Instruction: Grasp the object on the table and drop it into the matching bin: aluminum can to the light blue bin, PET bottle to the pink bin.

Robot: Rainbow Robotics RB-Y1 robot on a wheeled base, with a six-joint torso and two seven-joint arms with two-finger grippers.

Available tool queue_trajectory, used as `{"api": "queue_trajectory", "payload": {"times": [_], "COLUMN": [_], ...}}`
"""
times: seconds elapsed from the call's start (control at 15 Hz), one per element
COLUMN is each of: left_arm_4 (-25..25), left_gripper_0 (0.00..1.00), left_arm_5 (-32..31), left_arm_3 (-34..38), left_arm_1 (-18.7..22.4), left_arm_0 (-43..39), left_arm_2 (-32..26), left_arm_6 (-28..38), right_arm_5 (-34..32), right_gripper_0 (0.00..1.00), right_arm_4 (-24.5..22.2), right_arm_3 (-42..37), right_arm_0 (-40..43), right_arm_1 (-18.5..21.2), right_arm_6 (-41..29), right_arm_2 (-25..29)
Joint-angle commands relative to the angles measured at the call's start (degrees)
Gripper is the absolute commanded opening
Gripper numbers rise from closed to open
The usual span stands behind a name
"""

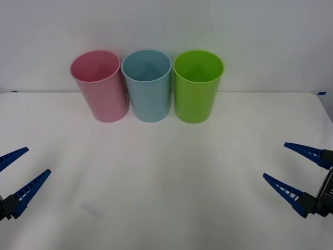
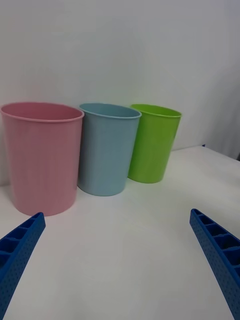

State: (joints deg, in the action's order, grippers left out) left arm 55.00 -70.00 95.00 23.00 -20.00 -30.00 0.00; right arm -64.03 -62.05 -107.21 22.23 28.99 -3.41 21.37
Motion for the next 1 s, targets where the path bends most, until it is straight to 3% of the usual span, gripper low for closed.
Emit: {"api": "queue_trajectory", "payload": {"times": [0.07,0.67,1.0], "left_arm_4": [0.0,0.0,0.0], "left_gripper_0": [1.0,1.0,1.0], "left_arm_5": [0.0,0.0,0.0], "left_arm_3": [0.0,0.0,0.0], "left_arm_1": [0.0,0.0,0.0], "left_arm_0": [0.0,0.0,0.0], "left_arm_2": [0.0,0.0,0.0], "left_arm_6": [0.0,0.0,0.0], "right_arm_5": [-4.4,-5.8,-5.8], "right_gripper_0": [1.0,1.0,1.0], "right_arm_4": [0.0,5.2,5.6], "right_arm_3": [3.1,3.4,3.5], "right_arm_0": [0.5,9.1,10.5], "right_arm_1": [-1.7,-1.7,-1.8], "right_arm_6": [1.1,3.9,4.3], "right_arm_2": [3.2,6.3,6.4]}}
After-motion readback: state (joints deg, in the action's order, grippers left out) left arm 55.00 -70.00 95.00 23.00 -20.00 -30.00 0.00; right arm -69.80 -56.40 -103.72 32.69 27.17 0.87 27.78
